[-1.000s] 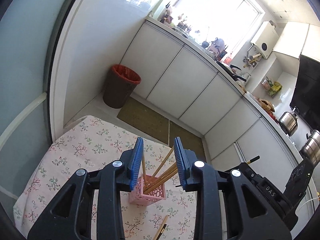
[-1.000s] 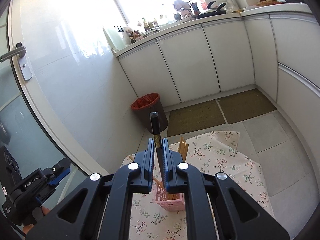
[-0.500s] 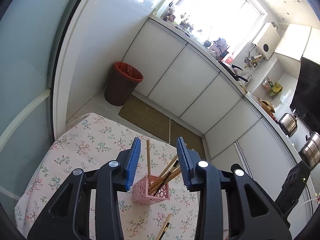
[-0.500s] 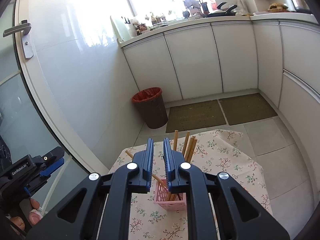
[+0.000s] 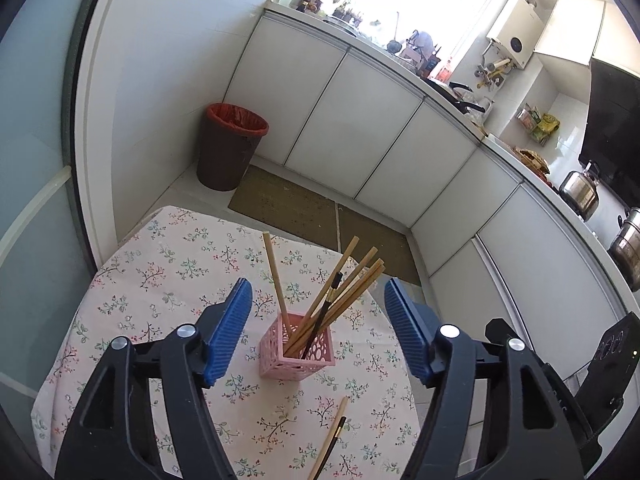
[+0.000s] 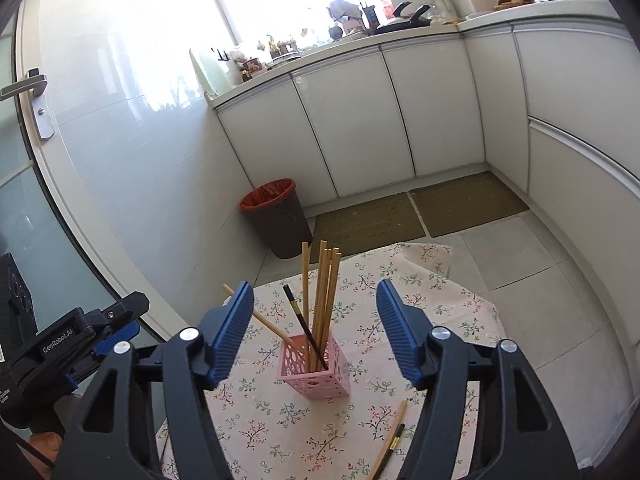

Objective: Organize utensils
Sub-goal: 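Lower the left gripper onto a wooden chopstick and close it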

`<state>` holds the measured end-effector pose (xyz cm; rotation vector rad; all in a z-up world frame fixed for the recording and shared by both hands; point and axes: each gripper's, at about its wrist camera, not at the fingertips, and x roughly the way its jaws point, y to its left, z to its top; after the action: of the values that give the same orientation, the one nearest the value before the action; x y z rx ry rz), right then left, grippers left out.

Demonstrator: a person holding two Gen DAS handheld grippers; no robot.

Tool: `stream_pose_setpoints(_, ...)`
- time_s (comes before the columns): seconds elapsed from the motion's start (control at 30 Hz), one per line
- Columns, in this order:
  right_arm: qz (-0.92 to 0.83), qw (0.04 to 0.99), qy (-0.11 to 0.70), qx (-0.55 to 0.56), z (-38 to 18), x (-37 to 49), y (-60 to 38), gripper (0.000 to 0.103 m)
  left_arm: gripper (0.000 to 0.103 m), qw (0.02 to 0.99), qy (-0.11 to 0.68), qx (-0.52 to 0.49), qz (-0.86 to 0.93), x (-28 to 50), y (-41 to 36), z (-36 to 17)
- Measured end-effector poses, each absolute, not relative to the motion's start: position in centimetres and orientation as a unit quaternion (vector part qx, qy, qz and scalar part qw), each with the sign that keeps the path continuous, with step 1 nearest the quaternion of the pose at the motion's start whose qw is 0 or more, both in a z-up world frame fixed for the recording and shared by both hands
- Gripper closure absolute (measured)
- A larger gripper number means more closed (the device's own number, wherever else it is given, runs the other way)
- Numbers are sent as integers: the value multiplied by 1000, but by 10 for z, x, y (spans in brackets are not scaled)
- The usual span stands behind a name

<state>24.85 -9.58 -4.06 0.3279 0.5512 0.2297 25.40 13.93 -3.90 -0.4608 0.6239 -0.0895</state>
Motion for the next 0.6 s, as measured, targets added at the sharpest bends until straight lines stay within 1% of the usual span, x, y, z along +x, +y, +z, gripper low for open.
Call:
stream_pose_setpoints(0.13, 91, 947, 265, 159, -44, 240, -104, 18, 28, 925, 313, -211, -45, 254, 126, -44)
stream_pose_setpoints(0.2, 83, 947, 268, 157, -46, 238, -107, 13, 20, 925, 314, -206, -46, 253, 120, -46)
stream_pose_setpoints(0.33, 72, 947, 273, 153, -51, 236, -115, 8, 16, 925, 322, -197, -53, 252, 111, -49)
stream_pose_setpoints(0.4, 66, 947, 276, 153, -55, 234, -120, 7, 10, 924, 327, -193, -55, 251, 106, -53)
stream_pose_setpoints(0.47, 61, 945, 284, 153, -61, 231, -126, 7, 8, 921, 339, -183, -58, 253, 99, -59)
stream_pose_setpoints(0.6, 45, 938, 308, 154, -83, 219, -144, 7, 7, 909, 376, -162, -71, 259, 83, -78)
